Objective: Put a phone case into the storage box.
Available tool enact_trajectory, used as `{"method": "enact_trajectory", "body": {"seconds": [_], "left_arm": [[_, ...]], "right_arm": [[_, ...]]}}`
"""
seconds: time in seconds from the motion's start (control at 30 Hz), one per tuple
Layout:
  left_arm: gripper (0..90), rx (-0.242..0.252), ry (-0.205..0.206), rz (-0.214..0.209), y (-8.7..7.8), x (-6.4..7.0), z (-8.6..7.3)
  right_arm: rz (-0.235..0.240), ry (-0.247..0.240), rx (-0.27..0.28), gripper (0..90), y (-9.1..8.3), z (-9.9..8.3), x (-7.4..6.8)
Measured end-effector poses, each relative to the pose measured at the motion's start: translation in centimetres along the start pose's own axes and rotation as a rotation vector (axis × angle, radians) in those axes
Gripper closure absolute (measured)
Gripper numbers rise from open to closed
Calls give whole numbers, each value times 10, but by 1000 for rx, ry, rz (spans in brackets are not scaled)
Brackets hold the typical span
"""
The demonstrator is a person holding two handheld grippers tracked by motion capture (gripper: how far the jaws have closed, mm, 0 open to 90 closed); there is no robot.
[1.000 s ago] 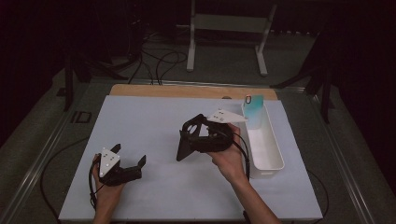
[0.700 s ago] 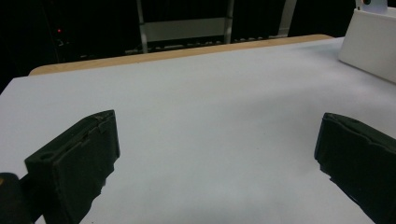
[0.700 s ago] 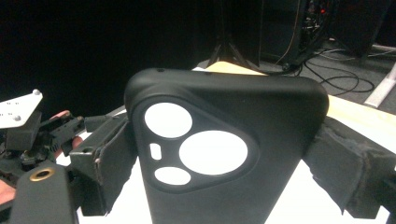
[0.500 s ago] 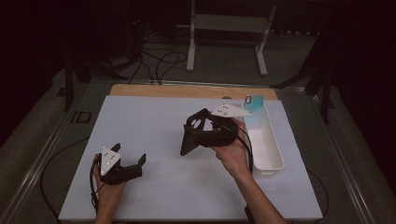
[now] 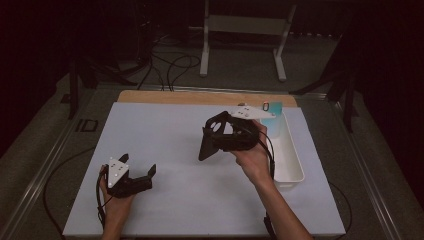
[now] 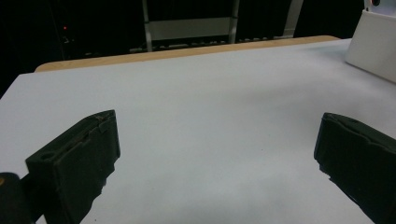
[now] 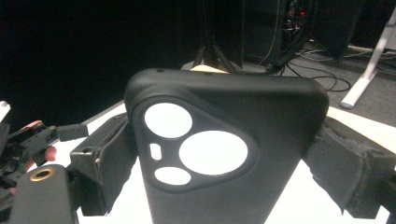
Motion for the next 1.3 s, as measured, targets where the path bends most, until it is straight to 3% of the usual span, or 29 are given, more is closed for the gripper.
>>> {"method": "enact_trajectory", "body": {"seconds": [1.3], "left_arm": [[14, -5, 4, 5, 0, 1, -1]], "right_arm": [[-103, 18, 7, 133, -9, 10, 42]]}}
Point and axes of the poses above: each handheld gripper's, and its own axes: y roughly forward along the jaws, z roughly out of its top, x roughly to its right, the point moved 9 cm from there along y, roughly forward along the jaws
